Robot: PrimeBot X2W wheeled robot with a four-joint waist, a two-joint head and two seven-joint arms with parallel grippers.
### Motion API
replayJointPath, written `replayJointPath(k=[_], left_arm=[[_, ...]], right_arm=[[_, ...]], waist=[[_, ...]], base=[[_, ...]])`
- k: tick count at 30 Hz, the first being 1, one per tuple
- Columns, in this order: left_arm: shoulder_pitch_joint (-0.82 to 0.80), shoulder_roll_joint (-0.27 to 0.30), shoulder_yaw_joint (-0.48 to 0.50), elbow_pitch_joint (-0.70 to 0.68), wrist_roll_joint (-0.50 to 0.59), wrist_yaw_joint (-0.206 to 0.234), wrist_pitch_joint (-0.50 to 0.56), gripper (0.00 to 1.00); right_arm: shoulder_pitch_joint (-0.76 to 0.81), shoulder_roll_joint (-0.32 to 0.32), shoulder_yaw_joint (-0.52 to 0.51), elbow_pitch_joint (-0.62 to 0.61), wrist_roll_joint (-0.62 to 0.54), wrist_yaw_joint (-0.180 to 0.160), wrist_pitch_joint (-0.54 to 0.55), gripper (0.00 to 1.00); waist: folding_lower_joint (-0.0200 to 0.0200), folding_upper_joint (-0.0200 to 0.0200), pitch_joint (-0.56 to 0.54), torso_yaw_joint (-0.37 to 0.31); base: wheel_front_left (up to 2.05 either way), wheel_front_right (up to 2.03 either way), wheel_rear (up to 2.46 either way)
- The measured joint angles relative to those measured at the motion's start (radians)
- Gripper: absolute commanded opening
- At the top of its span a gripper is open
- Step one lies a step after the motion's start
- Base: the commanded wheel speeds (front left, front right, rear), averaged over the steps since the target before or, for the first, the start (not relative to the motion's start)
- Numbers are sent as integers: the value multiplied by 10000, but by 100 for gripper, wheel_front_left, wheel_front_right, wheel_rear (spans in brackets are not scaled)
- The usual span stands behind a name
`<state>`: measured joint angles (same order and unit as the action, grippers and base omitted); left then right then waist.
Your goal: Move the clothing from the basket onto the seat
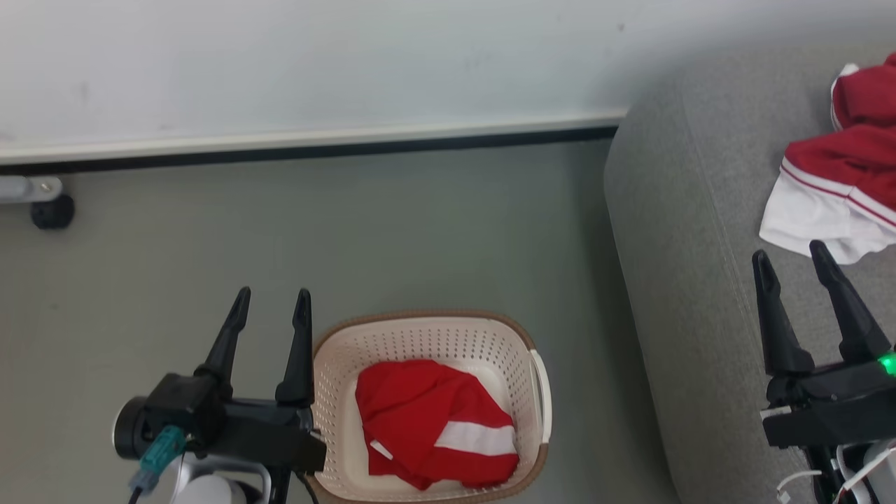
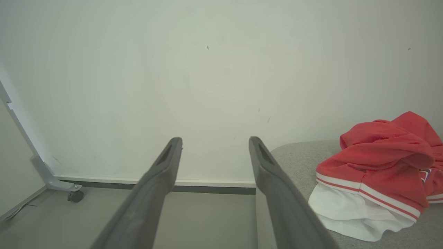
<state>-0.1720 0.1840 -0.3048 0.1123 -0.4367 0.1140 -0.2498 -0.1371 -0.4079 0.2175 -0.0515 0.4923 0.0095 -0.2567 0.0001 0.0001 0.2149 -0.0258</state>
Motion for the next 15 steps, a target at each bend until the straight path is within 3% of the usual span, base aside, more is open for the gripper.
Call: replayJointPath(k=[11,15], left_arm=[[-1165,-4,-155,460,174,-105,21,100],[-1855,-13,-497,882,341,-349,290,100]], right_arm=[[-915,318,-109,-25,-6,247,0,100],[-1336,539,-165,-94,-35,309,0,100]], waist=[[1,0,1374,-538],[0,0,2012,-787]], base=[[0,0,0],[0,0,0]])
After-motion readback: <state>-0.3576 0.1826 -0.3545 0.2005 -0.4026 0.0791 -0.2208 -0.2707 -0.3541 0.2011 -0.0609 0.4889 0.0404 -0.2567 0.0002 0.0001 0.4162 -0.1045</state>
